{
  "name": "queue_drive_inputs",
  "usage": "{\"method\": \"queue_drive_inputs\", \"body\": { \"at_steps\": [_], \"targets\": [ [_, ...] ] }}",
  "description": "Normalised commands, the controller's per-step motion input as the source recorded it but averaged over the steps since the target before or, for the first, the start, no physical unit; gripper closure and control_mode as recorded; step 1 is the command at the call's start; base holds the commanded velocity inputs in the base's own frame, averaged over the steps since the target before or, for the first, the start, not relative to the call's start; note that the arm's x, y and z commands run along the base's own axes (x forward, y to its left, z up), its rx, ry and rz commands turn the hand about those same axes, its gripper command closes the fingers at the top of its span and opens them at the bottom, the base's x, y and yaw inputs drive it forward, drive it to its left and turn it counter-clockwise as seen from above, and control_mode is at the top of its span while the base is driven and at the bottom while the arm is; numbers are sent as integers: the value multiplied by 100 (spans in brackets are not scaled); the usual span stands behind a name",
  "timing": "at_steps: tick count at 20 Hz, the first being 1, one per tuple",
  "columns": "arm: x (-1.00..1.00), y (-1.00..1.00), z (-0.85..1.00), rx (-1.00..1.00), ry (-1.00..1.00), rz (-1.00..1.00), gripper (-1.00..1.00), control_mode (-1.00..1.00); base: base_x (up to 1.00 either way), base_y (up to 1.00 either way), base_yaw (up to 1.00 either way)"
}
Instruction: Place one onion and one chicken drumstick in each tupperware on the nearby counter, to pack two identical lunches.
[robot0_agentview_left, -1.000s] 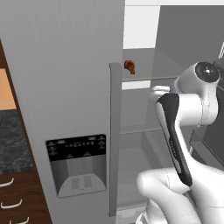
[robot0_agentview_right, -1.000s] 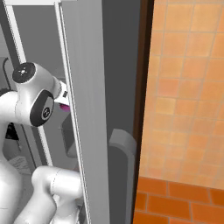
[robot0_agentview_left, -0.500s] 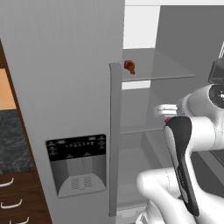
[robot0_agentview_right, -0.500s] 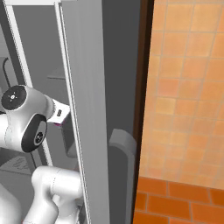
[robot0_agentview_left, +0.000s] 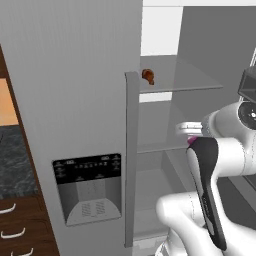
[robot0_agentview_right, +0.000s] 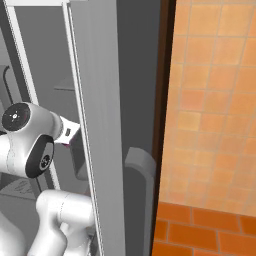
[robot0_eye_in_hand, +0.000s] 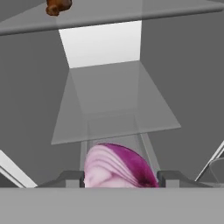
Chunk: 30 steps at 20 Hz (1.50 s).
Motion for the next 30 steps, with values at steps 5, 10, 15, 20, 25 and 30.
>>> {"method": "queue_drive_inputs", "body": {
  "at_steps": [5, 10, 15, 20, 25, 30],
  "targets": [
    [0, 0, 0, 0, 0, 0, 100, -100, 0, 0, 0],
    [0, 0, 0, 0, 0, 0, 100, -100, 0, 0, 0],
    [-6, 5, 0, 0, 0, 0, 100, -100, 0, 0, 0],
    [0, 0, 0, 0, 0, 0, 100, 100, -20, 83, 12],
    [0, 0, 0, 0, 0, 0, 100, 100, -88, 100, 20],
    [0, 0, 0, 0, 0, 0, 100, 100, -9, 100, 15]
  ]
}}
